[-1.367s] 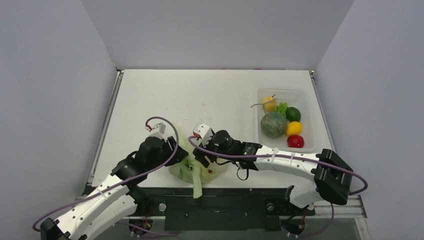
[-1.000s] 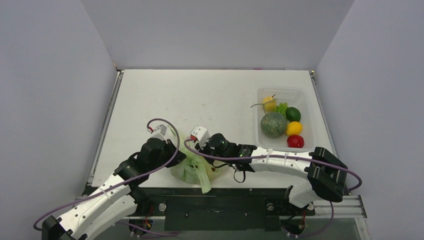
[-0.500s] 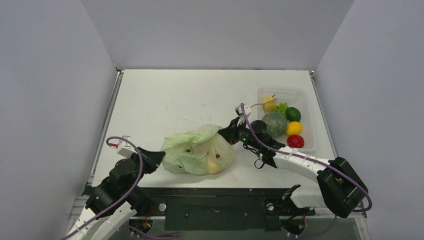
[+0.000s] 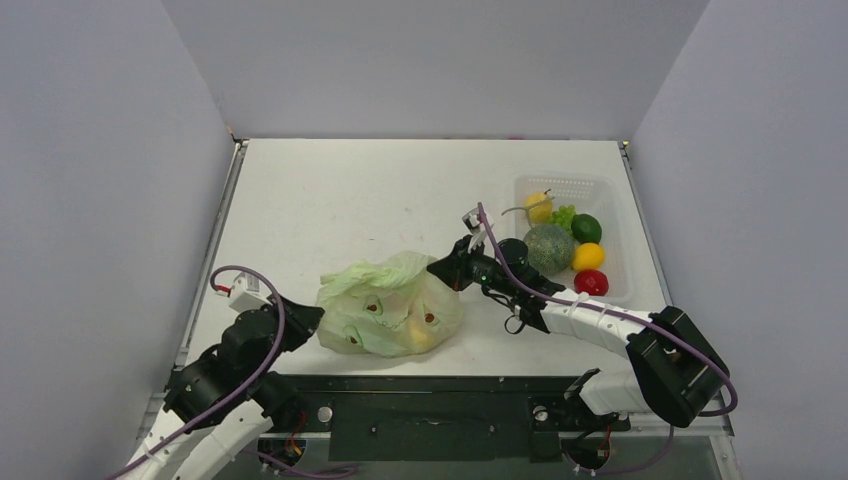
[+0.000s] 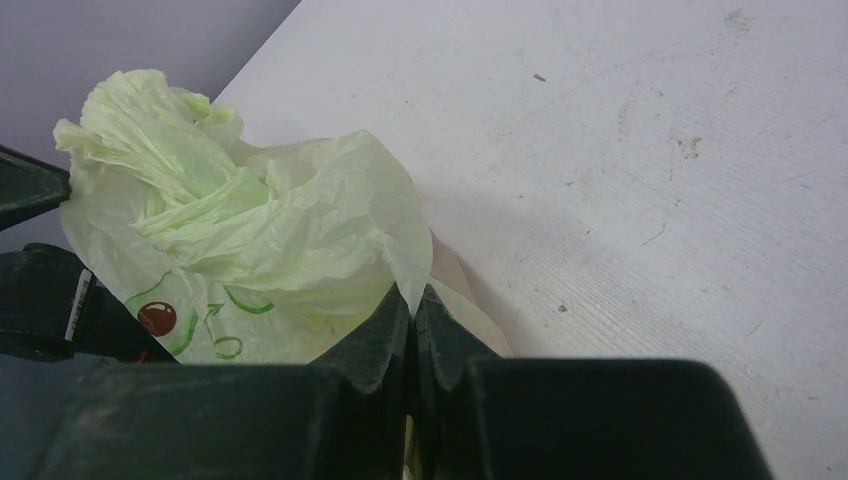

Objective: Take the fake fruits out of the plastic bag
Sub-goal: Untie the plastic bag at the center of the board.

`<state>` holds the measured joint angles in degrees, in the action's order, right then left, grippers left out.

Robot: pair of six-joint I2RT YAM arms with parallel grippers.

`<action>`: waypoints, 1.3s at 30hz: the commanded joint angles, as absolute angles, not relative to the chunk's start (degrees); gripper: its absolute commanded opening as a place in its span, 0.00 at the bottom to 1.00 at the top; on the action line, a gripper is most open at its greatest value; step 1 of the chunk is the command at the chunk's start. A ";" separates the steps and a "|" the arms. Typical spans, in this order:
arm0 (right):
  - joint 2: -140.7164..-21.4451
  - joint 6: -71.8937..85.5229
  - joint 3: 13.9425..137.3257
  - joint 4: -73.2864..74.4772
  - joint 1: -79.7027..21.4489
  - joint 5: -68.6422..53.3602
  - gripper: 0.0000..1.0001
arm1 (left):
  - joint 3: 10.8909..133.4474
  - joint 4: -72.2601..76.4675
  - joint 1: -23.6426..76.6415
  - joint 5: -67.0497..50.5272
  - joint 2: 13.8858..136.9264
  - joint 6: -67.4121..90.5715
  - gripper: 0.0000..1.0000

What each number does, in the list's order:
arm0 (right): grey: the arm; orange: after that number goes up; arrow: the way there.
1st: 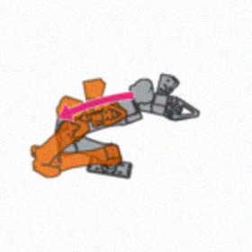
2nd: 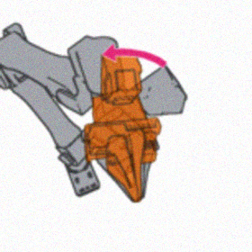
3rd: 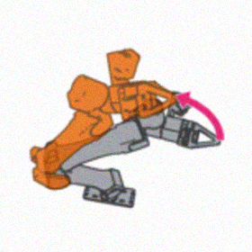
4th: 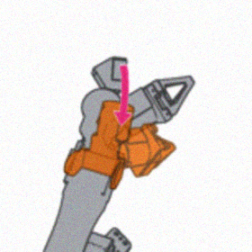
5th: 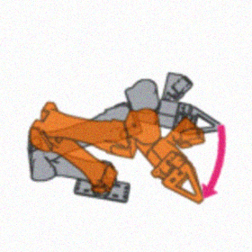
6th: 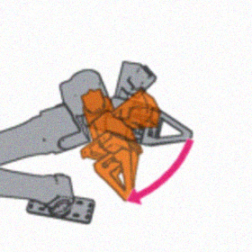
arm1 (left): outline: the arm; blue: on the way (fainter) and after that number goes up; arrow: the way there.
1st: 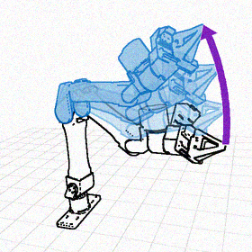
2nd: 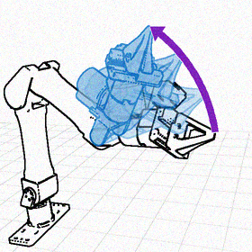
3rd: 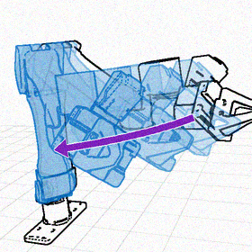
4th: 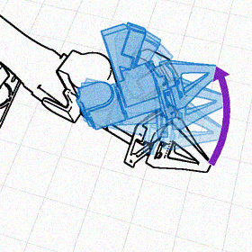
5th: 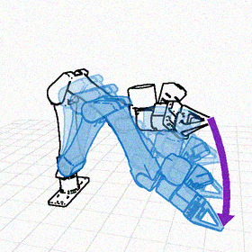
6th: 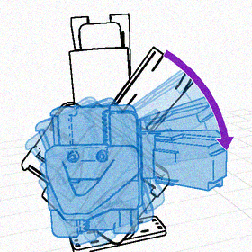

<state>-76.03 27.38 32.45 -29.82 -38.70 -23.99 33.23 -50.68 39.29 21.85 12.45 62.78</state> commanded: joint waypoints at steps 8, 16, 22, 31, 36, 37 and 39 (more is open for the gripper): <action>-76.13 24.76 35.96 -30.69 -40.64 -24.04 0.00 | 54.07 -49.64 39.23 21.17 26.94 42.93 0.64; -76.86 24.33 36.71 -29.76 -41.29 -24.35 0.00 | 64.57 -50.92 39.33 9.25 49.71 18.99 0.77; -77.11 23.03 37.13 -28.77 -41.65 -24.20 0.00 | 66.22 -51.98 40.84 13.75 64.87 11.66 0.70; -78.85 22.65 38.04 -28.21 -41.80 -24.19 0.00 | 56.09 -39.66 41.84 20.69 57.04 9.75 0.51; -80.04 21.95 38.80 -27.70 -43.04 -23.13 0.00 | 50.83 -37.07 41.88 21.57 53.24 9.47 0.35; -80.02 21.56 38.82 -26.85 -43.32 -22.24 0.00 | 50.42 -36.56 41.98 23.15 52.94 9.65 0.25; -79.58 19.88 39.17 -24.70 -44.61 -18.88 0.00 | 49.86 -35.64 42.15 24.67 52.29 9.90 0.13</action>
